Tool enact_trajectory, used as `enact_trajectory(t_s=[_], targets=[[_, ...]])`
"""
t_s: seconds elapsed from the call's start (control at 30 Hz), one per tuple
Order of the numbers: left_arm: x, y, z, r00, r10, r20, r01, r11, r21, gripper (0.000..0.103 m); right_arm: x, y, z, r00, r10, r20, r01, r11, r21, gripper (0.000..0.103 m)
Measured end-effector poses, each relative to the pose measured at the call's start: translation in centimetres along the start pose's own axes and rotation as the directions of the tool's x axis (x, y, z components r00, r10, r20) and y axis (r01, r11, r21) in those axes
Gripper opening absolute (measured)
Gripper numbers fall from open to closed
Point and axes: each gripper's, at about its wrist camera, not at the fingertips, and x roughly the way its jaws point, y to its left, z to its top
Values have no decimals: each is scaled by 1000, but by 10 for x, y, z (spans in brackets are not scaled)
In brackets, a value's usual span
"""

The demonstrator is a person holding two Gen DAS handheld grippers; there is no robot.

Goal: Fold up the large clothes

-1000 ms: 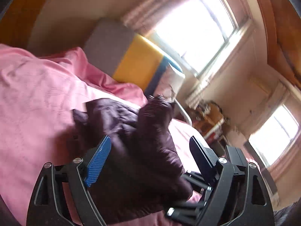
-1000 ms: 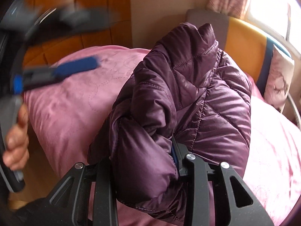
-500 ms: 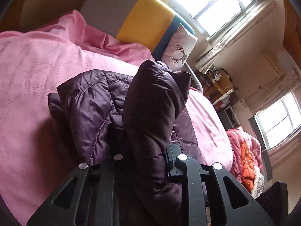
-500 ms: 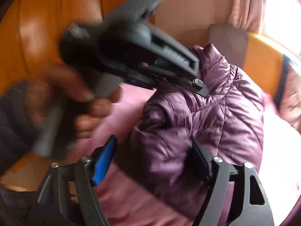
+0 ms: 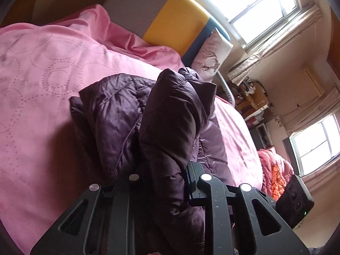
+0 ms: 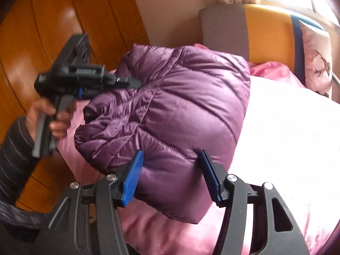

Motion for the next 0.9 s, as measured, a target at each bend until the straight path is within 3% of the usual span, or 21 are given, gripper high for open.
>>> enact_trajectory(t_s=[0.13,0.23,0.37,0.43,0.57,0.63,0.7,0.8,0.9], targets=[[-9,24,-11,994,107,-1,-106,992,-65,21,20,21,-7,999,-9,-36,7,998,-61,56],[-7,48,-29,975,224,-2,-223,967,-121,38,39,42,-15,997,-31,-70,21,990,-141,56],[3,71,-47,966,260,-14,-258,950,-173,43,55,50,-22,993,-77,-90,57,977,-203,56],[4,67,-50,956,293,-5,-290,947,-139,43,51,42,-18,993,-45,-109,23,980,-199,56],[1,63,-48,956,294,21,-290,951,-110,43,25,12,7,980,125,-155,-147,979,-140,56],[-3,56,-48,948,315,47,-312,947,-74,43,6,-7,24,981,161,-112,-172,980,-98,57],[-4,44,-51,938,339,76,-337,941,-36,43,-11,-24,46,988,153,-36,-154,987,-48,67],[-4,30,-54,918,380,116,-384,923,14,43,-20,-52,83,994,96,61,-99,994,49,75],[-4,22,-58,901,409,147,-420,906,51,43,-2,-58,118,996,45,75,-53,994,99,75]])
